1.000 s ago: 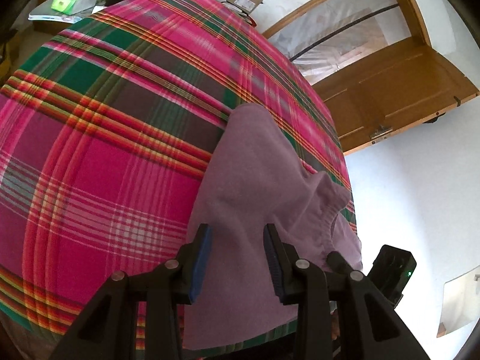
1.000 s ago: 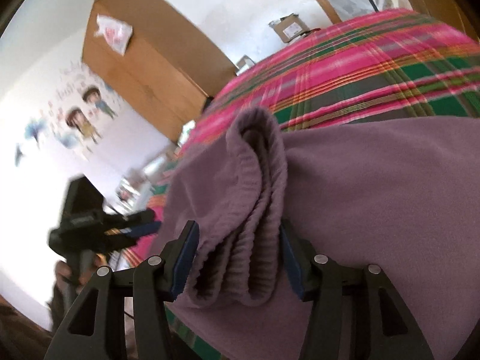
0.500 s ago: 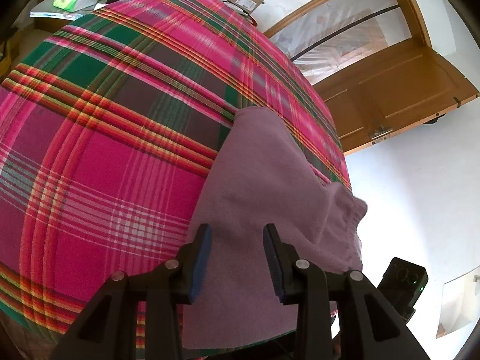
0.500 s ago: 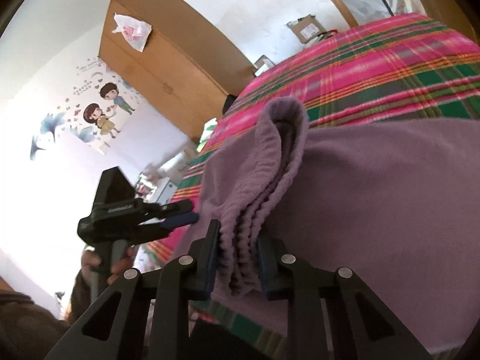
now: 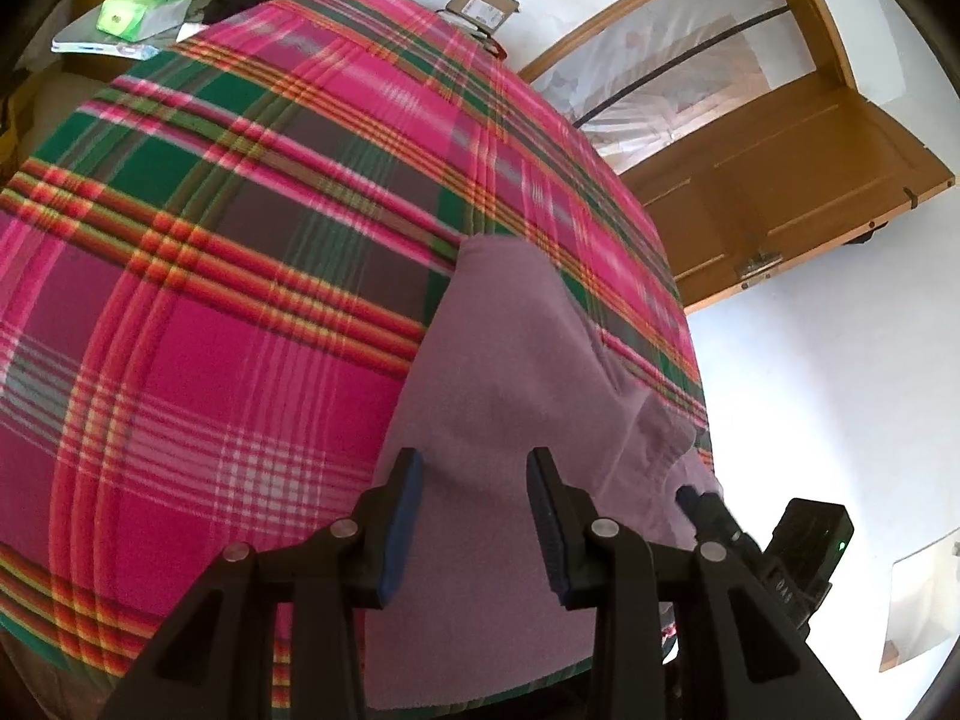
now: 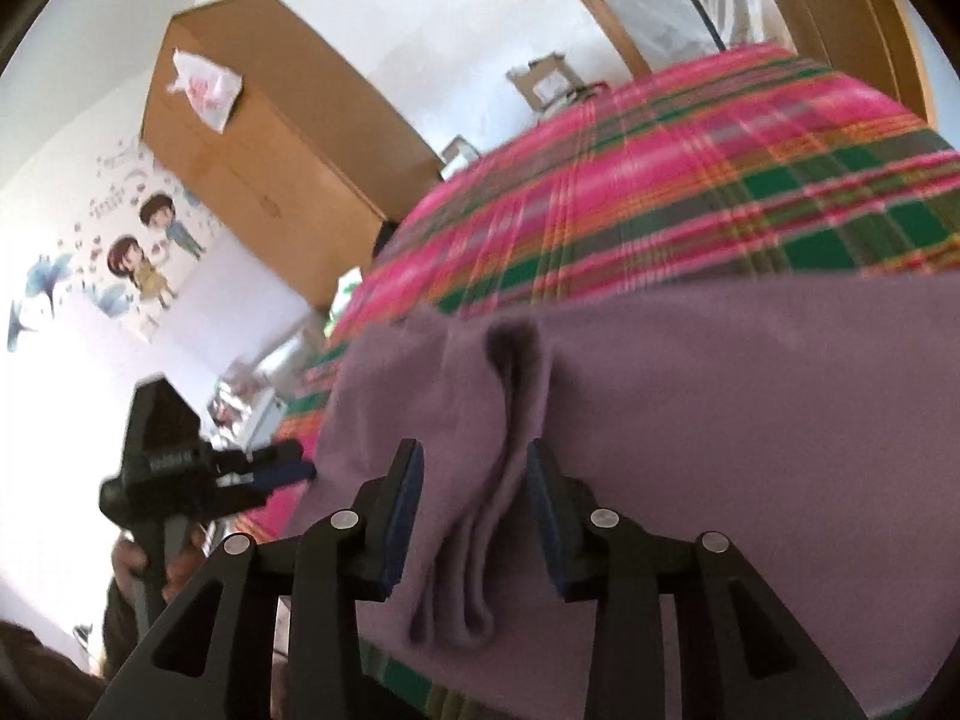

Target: Fold clothes

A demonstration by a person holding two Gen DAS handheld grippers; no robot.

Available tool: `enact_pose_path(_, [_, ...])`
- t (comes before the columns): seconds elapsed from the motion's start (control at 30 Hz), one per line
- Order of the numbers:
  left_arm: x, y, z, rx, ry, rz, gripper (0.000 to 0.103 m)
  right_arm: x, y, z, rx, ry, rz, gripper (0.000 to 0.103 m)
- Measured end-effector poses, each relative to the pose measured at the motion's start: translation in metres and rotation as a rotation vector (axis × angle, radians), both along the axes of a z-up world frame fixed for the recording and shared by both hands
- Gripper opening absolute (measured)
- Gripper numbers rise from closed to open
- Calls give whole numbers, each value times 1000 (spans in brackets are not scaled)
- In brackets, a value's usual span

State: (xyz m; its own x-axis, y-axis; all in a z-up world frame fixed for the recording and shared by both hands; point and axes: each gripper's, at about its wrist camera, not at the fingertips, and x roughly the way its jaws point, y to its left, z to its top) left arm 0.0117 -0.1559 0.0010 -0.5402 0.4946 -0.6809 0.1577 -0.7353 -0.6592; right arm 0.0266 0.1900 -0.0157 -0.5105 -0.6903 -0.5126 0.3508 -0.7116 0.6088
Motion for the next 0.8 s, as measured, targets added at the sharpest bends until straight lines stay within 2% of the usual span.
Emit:
enact_pose_path(0.1, [-5,-2,1,-10,-4,9,36,-14,3,7,-40,15,-10,38])
enact_pose_path(0.23, [-10,0,2,-29,0,1,36,-42,-9,0,-90,-62,23,34])
enact_pose_path(0.33, [-13,2,3,-40,2,-2,36,-45,-17,1,-70,-53,42,25])
enact_pose_path(0.47, [-17,3,0,-42,-9,-7,36,-43,-28,10,-39,-8,69,23])
enact_pose_path(0.53, [-18,2,-1,-40,-11,-7,36,-52,-28,6,-25,-40,52,18])
enact_pose_path(0.57, [-19,2,-2,-38,-10,-5,36,-56,-28,5,-19,-56,44,7])
enact_pose_path(0.63, [-19,1,-3,-36,-12,-7,36,-56,-20,3,-75,-56,27,6])
enact_pose_path(0.8, [-19,1,-7,-26,-20,-15,36,-43,-4,6,-118,-13,-30,5])
